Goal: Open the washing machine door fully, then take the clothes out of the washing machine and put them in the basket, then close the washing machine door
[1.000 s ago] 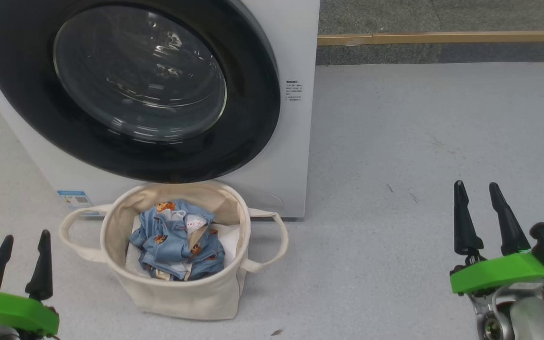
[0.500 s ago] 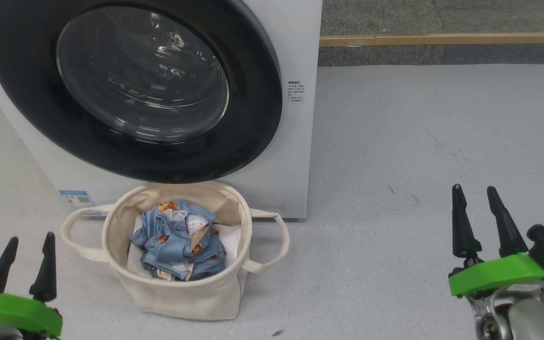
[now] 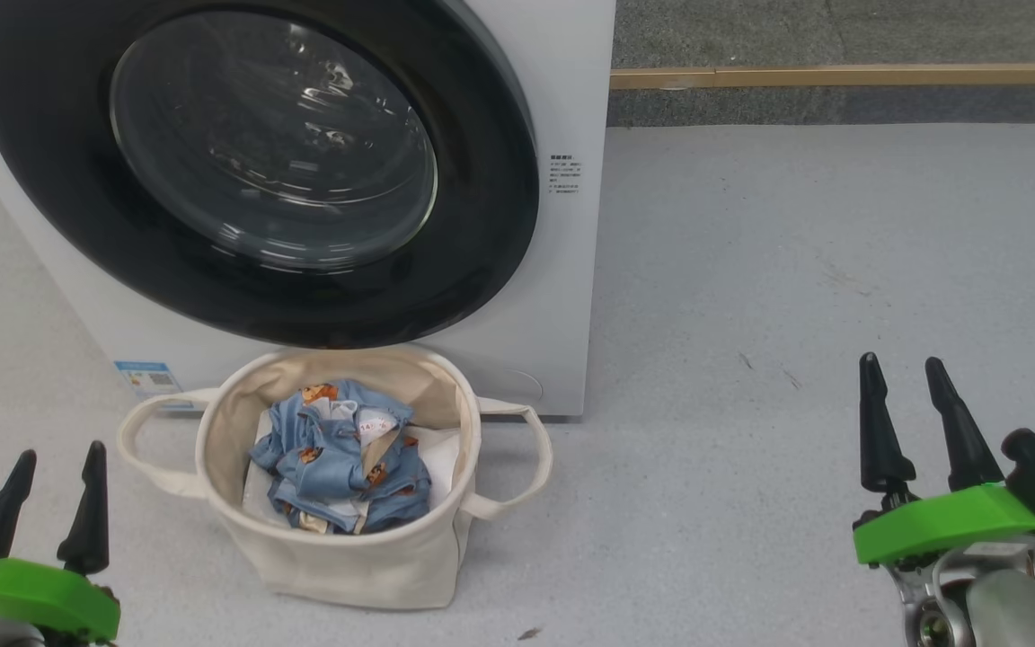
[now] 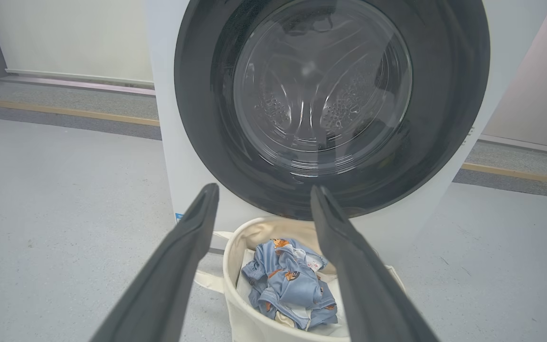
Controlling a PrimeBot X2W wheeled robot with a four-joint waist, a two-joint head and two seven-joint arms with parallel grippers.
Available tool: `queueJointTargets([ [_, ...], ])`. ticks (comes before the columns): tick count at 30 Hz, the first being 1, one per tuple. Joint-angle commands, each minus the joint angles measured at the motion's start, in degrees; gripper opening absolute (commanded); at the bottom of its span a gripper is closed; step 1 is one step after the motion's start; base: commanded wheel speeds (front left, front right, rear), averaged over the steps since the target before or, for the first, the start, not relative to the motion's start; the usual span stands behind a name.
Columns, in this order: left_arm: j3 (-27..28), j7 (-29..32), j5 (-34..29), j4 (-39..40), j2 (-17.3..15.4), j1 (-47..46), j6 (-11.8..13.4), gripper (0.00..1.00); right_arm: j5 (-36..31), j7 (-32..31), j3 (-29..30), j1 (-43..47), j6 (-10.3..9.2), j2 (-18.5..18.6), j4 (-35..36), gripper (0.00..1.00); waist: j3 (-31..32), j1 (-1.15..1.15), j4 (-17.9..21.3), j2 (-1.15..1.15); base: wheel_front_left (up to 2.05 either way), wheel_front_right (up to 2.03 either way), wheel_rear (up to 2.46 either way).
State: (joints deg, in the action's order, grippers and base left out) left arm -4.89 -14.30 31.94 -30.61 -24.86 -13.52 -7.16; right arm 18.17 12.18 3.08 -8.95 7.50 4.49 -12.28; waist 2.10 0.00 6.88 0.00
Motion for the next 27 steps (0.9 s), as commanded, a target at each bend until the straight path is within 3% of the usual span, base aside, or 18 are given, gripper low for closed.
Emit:
queueJointTargets([
  [1,2.32,-0.69,-0.18,1.72,-2.54,-3.14,-0.32,1.00,0.13,0.26,-1.38,-1.39,-0.01,0.57,1.67,1.00,0.05,0.00,0.03,0.00,0.00,0.00,0.00],
  [27,1.78,-0.70,0.19,1.41,-2.25,-3.16,-0.33,1.00,0.09,0.10,-1.06,-0.97,-0.01,0.60,1.92,1.00,0.05,0.00,-0.25,0.00,0.00,0.00,0.00],
])
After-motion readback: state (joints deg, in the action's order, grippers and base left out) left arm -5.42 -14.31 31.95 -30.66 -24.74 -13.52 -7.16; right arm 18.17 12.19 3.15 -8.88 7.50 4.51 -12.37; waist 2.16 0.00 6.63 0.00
